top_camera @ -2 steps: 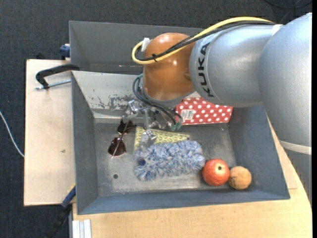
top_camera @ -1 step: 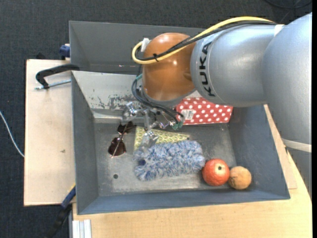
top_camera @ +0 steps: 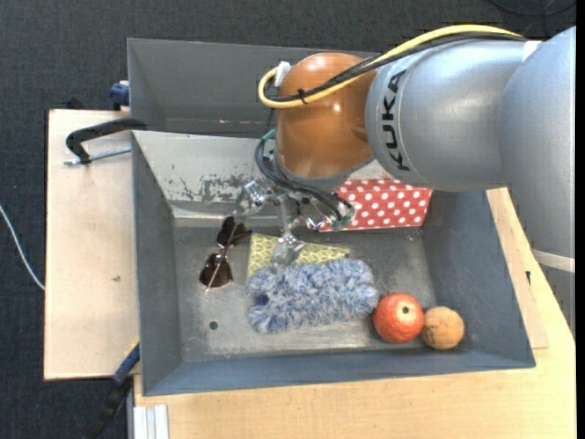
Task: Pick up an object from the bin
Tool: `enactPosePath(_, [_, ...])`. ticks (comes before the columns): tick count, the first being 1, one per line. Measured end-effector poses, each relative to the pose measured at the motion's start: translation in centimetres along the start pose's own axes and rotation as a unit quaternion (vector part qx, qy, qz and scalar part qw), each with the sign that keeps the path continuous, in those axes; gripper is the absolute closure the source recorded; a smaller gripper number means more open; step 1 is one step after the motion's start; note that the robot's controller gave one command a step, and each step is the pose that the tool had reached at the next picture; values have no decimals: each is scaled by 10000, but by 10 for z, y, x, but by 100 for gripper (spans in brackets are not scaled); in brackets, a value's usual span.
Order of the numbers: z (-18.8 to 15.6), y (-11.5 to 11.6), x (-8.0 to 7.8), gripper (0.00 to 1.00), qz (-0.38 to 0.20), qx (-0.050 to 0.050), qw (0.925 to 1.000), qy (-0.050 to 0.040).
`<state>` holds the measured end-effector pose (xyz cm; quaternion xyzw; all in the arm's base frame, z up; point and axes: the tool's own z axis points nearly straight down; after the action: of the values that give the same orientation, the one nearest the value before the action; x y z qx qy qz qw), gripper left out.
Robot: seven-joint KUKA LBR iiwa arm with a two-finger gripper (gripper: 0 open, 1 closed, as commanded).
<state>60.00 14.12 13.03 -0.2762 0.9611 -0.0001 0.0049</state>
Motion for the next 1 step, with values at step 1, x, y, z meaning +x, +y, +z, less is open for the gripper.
enactPosePath(1, [3,17,0,0,-1097,-17,9940,25])
